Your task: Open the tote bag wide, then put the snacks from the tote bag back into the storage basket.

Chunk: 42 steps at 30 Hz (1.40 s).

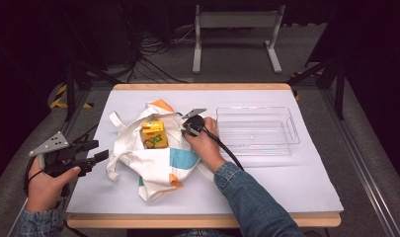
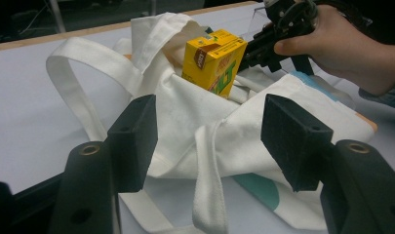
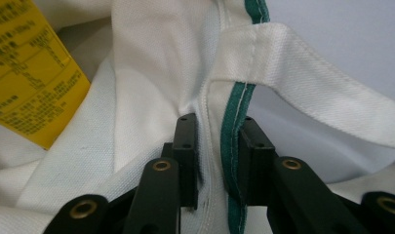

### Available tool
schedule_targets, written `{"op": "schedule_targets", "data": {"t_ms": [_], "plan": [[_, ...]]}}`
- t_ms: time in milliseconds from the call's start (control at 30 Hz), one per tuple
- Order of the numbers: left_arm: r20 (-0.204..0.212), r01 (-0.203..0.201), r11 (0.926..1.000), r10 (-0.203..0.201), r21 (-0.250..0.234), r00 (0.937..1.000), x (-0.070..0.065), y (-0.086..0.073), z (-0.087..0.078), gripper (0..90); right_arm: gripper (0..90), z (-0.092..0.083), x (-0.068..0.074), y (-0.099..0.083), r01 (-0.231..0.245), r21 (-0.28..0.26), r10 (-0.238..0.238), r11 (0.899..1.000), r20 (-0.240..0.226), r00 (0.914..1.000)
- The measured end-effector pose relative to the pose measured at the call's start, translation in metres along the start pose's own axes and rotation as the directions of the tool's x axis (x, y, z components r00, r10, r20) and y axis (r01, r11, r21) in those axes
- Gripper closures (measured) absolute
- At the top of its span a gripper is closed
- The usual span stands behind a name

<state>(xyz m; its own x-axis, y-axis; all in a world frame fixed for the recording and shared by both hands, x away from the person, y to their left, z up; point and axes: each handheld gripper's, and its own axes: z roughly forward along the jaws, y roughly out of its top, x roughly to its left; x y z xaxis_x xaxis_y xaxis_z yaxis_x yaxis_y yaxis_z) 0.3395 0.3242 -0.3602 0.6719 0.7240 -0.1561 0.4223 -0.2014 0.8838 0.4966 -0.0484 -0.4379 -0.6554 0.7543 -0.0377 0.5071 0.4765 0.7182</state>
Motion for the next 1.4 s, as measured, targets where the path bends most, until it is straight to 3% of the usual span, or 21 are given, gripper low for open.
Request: {"op": "schedule_targets", "data": {"t_ms": [200,267,333,433,667,867,1100,1400], "plan": [[0.001,-0.003,1.0000,0.003,0.002,1.0000,0.000,0.000,0.001,39.0,66.6,-0.002,0.002,0.000,0.023,-0.018,-0.022,1.000,0.024,0.9995],[0.002,0.000,1.0000,0.000,0.000,1.0000,0.000,0.000,0.002,38.8,61.8,-0.005,0.002,0.001,0.023,-0.036,-0.022,0.999,0.028,0.9994],[0.001,0.000,1.0000,0.000,0.000,1.0000,0.001,0.001,0.002,38.4,51.3,-0.009,0.001,0.002,0.024,-0.064,-0.021,0.998,0.045,0.9988],[0.001,0.001,1.0000,-0.001,0.002,1.0000,0.001,0.001,0.003,38.1,43.3,-0.017,0.000,0.005,0.012,-0.109,-0.008,0.994,0.034,0.9994],[0.005,0.000,1.0000,0.000,0.000,1.0000,0.002,0.003,0.005,37.9,38.4,-0.038,-0.003,0.012,0.010,-0.183,-0.005,0.983,0.029,0.9996],[0.012,-0.004,1.0000,0.004,-0.002,0.9999,0.003,0.005,0.008,37.9,36.9,-0.062,-0.006,0.020,-0.014,-0.252,0.009,0.968,-0.025,0.9997],[0.022,-0.008,1.0000,0.008,-0.003,0.9997,0.004,0.008,0.012,37.9,36.5,-0.079,-0.009,0.022,0.020,-0.300,-0.043,0.954,-0.069,0.9967],[0.040,-0.005,0.9999,0.005,-0.013,0.9992,0.002,0.009,0.014,35.1,36.4,-0.094,-0.004,0.029,0.059,-0.372,-0.130,0.926,-0.170,0.9767]]}}
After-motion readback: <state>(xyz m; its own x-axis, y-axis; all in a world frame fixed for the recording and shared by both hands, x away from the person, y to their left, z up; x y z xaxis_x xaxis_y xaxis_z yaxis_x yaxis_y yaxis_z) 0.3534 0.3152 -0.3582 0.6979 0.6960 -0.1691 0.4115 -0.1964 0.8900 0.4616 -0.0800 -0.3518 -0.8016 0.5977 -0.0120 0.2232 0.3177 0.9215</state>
